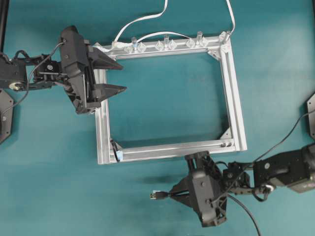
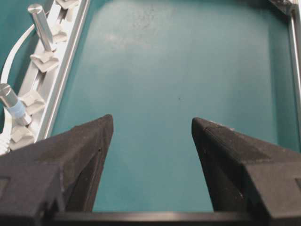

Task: Insert the wire through the string loop located on the left side.
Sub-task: 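Lift the cable and carry it with the right gripper toward the zip-tie loop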

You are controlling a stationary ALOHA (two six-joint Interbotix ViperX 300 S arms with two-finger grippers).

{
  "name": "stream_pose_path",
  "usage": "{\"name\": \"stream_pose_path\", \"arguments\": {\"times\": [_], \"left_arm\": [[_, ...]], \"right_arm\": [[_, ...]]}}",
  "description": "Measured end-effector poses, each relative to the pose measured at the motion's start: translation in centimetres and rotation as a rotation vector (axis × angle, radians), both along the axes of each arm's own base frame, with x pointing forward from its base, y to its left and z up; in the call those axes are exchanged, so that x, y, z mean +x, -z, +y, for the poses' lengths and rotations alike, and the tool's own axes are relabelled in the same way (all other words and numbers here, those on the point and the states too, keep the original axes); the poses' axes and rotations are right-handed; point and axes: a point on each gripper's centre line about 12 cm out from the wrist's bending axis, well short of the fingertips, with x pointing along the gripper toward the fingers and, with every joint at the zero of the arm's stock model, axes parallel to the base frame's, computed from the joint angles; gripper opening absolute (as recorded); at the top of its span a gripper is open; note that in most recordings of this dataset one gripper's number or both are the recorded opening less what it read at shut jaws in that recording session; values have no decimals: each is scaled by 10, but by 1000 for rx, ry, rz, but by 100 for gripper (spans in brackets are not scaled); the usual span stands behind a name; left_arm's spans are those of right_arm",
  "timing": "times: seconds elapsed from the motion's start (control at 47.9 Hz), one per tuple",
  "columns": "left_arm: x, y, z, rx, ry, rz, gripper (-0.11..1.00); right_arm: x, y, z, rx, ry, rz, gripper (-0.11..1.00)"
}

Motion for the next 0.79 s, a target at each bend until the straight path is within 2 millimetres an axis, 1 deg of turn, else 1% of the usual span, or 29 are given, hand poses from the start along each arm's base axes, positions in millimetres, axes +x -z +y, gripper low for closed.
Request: {"name": "stream_pose_path", "arguments": {"times": [0.083,0.25,0.396,0.543,0.626,0.793], "left_arm": [[0,0,-2,0,6,-2,69],[0,-1,-4,1,13,0,69],[0,1,-5,-1,18,12,69],[0,1,-7,-4,23,19,69],[-1,-2,-9,-4,28,15,69],[-7,-5,-11,-6,33,21,69]], "right_arm": [[0,-4,-3,5,-6,9,10],[-1,-3,-3,0,-20,25,10],[3,-6,-7,-1,-15,18,10],[10,-9,-17,-12,-4,12,10],[13,-8,-25,-22,-6,22,10],[20,-9,-41,-56,-26,44,10]]}}
